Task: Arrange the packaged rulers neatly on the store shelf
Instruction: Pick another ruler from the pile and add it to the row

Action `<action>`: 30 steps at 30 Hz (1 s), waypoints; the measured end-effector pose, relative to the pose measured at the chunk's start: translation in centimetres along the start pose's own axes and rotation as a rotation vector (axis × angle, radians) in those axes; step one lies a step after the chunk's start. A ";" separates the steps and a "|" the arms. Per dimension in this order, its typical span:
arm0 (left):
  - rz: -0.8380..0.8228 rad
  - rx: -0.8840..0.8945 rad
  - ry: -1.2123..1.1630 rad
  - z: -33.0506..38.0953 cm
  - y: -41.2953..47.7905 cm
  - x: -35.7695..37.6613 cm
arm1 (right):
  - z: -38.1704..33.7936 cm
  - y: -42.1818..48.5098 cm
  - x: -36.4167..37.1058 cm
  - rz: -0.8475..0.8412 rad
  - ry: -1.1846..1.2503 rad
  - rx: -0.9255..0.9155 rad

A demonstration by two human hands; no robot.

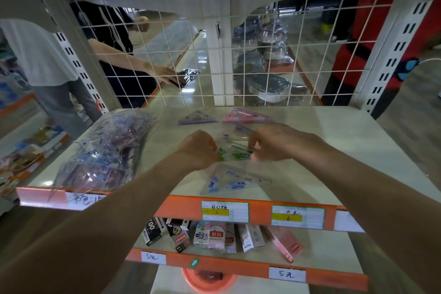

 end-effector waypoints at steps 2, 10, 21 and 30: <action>0.001 0.006 0.019 0.2 -0.1 0.0 | 0.0 0.1 0.0 -0.004 -0.016 0.009; 0.089 -0.039 -0.035 -1.5 -1.6 -3.6 | -3.6 0.4 -2.3 0.153 -0.064 -0.129; 0.344 -0.230 -0.067 -14.5 -4.6 -13.8 | -16.8 6.6 -2.5 0.224 0.157 -0.306; 0.371 -0.309 -0.020 -21.9 -2.2 -17.9 | -23.5 14.4 -2.3 0.253 0.269 -0.281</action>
Point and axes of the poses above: each hand's wrist, its own y-axis towards the middle knuckle, its own x-axis out of the palm, z = x × y, the point moved 8 cm from there along y, towards the middle knuckle, and after that the axes turned 6 degrees about -x, right-handed, at the moved point
